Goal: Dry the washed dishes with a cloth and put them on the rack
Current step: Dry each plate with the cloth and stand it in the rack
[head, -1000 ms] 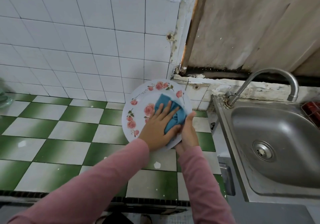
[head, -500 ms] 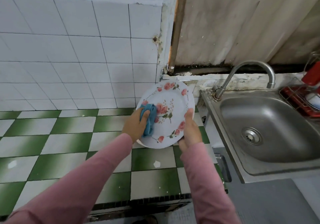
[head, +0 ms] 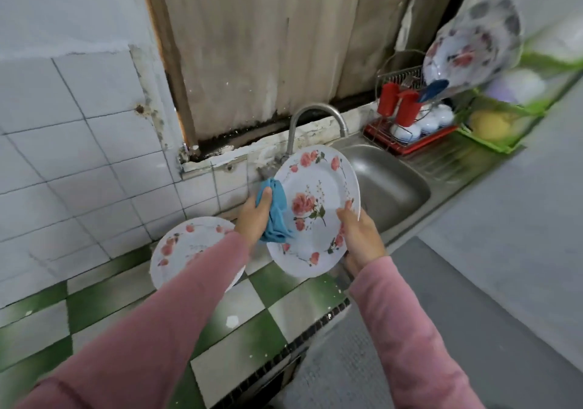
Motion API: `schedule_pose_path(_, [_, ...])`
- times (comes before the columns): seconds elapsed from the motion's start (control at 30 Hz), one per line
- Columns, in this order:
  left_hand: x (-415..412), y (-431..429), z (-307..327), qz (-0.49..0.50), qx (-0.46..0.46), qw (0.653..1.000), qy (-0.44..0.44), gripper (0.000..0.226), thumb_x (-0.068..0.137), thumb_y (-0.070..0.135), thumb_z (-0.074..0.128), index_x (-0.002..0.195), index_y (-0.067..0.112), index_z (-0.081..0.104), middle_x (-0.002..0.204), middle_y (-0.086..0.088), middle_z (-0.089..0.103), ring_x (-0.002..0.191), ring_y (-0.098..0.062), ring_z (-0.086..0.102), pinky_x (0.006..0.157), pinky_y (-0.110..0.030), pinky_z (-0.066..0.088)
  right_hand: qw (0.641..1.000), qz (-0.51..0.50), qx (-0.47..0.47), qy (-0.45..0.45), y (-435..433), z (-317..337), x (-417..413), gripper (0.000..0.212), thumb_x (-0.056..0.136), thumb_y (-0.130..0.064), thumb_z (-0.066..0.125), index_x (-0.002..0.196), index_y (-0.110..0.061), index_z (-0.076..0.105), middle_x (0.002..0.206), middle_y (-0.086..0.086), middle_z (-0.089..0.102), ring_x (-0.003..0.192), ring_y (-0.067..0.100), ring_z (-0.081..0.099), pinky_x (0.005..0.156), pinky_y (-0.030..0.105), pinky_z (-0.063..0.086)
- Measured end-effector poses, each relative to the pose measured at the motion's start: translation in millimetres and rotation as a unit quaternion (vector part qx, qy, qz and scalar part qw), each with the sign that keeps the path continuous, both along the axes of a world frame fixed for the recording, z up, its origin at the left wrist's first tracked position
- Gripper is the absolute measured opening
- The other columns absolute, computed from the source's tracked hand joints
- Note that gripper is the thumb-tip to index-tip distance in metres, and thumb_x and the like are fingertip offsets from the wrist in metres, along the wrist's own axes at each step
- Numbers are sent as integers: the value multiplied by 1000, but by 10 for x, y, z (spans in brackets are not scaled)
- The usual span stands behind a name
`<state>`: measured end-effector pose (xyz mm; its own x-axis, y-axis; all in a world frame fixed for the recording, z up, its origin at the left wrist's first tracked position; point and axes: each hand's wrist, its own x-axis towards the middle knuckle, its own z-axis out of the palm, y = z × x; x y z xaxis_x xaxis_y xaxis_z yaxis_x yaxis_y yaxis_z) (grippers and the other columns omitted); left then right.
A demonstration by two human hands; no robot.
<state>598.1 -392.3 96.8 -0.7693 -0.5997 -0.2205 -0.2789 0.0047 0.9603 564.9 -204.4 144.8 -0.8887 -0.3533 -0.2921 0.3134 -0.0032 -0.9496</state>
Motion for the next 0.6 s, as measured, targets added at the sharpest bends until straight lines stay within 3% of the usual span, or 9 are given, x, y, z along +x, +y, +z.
schedule_pose_path(0.07, [-237, 232, 83, -38, 40, 998, -7, 53, 98, 59, 39, 126, 17, 57, 112, -6, 69, 94, -22, 68, 85, -35, 54, 998, -37, 20, 52, 289, 54, -71, 16, 104, -24, 47, 103, -32, 61, 109, 4, 73, 97, 21, 71, 88, 41, 57])
schedule_pose_path(0.17, [-581, 663, 139, -93, 84, 992, 4, 49, 98, 57, 42, 121, 18, 60, 112, -8, 70, 95, -24, 69, 90, -39, 56, 989, -105, 31, 103, 752, 89, -158, 18, 104, -23, 47, 113, -29, 62, 105, -5, 72, 95, 11, 70, 84, 31, 57])
schedule_pose_path(0.23, [-811, 989, 158, -129, 87, 988, 9, 40, 100, 54, 42, 107, 21, 64, 107, -8, 71, 94, -25, 70, 89, -40, 56, 980, -149, 44, 125, 1056, 96, -250, 24, 104, -24, 48, 123, -21, 61, 111, -1, 71, 101, 15, 69, 87, 32, 56])
schedule_pose_path(0.3, [-1027, 1321, 219, -154, 83, 984, 13, 35, 102, 50, 40, 100, 23, 62, 98, -5, 71, 87, -22, 70, 77, -34, 57, 971, -184, 55, 142, 1346, 110, -379, 28, 104, -25, 49, 127, -17, 60, 117, 4, 70, 105, 22, 67, 83, 32, 57])
schedule_pose_path(0.37, [-1294, 1644, 258, -184, 75, 980, 17, 37, 103, 48, 38, 108, 19, 60, 98, -6, 70, 84, -20, 70, 69, -31, 56, 962, -208, 60, 163, 1645, 135, -565, 21, 104, -25, 48, 120, -19, 60, 116, 8, 69, 103, 26, 67, 70, 24, 53])
schedule_pose_path(0.5, [-1908, 2247, 376, -221, 67, 972, 35, 43, 101, 52, 40, 122, 19, 58, 110, -9, 70, 95, -26, 70, 89, -45, 57, 947, -236, 68, 208, 2226, 261, -1067, 14, 104, -22, 47, 115, -23, 57, 109, 6, 68, 96, 24, 65, 62, 17, 52])
schedule_pose_path(0.6, [-2464, 2665, 456, -227, 64, 970, 57, 44, 100, 52, 43, 126, 20, 57, 113, -8, 69, 98, -26, 69, 92, -45, 56, 936, -249, 70, 238, 2671, 385, -1539, 23, 104, -20, 47, 124, -18, 58, 108, 4, 66, 92, 19, 63, 59, 9, 51])
